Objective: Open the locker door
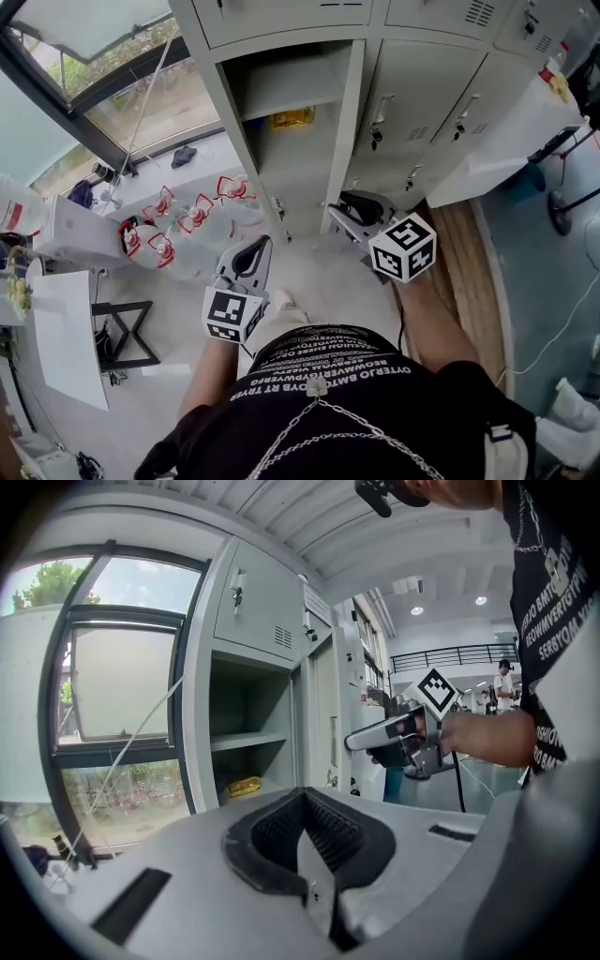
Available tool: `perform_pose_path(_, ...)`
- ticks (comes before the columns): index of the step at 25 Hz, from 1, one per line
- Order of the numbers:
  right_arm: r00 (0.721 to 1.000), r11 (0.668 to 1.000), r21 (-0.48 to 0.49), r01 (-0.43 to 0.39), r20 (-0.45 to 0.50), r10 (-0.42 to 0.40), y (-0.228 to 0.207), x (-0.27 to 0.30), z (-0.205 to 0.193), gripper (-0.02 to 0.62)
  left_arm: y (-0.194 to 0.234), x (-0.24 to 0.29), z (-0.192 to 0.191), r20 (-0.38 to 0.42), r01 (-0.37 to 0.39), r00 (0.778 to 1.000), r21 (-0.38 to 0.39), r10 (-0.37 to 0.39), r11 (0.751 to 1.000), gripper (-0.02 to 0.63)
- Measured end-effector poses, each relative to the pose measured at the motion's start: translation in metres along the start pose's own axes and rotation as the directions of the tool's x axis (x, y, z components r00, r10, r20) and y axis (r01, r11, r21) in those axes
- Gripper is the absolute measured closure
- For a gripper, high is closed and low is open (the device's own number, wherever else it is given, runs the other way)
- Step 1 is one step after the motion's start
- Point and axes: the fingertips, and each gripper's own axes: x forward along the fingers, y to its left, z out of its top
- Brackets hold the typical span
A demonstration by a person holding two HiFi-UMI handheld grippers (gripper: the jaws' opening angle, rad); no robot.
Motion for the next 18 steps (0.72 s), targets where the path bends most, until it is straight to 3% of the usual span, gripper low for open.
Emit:
perform_pose_path(9, 0.996, 0.996, 0.02, 0.092, 0.008, -0.092, -0.033, -0.058, -0.013, 0.477, -0.051, -0.021, -0.007, -0.01, -0.022, 1.0, -0.003, 0.022, 1.0, 0.607)
perform_pose_path(18, 0.984, 0.982, 0.067, 0.175, 0.012, -0.176, -0.054, -0.082, -0.027, 0.482, -0.063, -0.045, -0.002, 0.004, -0.085, 0.996, 0.005, 0.085, 0.996, 0.607)
